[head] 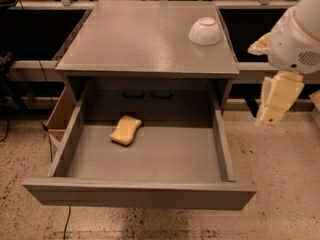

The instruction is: Pick sponge from top drawer and place on counter

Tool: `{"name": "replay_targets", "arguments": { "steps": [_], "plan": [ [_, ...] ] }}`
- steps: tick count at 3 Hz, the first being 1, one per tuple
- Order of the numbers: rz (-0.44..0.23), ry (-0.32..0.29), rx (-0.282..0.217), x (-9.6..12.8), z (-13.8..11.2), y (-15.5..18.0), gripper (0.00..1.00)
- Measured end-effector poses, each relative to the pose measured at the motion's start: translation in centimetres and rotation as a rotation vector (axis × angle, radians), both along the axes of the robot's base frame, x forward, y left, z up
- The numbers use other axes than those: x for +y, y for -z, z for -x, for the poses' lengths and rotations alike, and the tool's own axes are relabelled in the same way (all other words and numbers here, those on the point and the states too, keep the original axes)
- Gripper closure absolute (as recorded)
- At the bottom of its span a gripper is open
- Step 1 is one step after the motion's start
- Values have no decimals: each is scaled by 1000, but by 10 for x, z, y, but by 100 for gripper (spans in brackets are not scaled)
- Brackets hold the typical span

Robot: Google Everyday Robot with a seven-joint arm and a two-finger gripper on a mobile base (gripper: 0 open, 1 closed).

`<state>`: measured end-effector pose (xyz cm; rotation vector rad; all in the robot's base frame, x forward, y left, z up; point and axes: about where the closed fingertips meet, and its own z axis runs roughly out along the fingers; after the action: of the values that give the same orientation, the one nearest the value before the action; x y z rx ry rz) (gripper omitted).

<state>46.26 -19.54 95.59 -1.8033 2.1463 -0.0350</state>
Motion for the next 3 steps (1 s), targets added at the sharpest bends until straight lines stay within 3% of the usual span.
{"name": "replay_targets", "arguments": {
  "steps": [1,2,3],
  "plan": [
    [-50,-151,11,41,-34,26,0],
    [-90,-345,27,97,-62,56,0],
    [-133,-503,40,158,-74,80,0]
  ]
}}
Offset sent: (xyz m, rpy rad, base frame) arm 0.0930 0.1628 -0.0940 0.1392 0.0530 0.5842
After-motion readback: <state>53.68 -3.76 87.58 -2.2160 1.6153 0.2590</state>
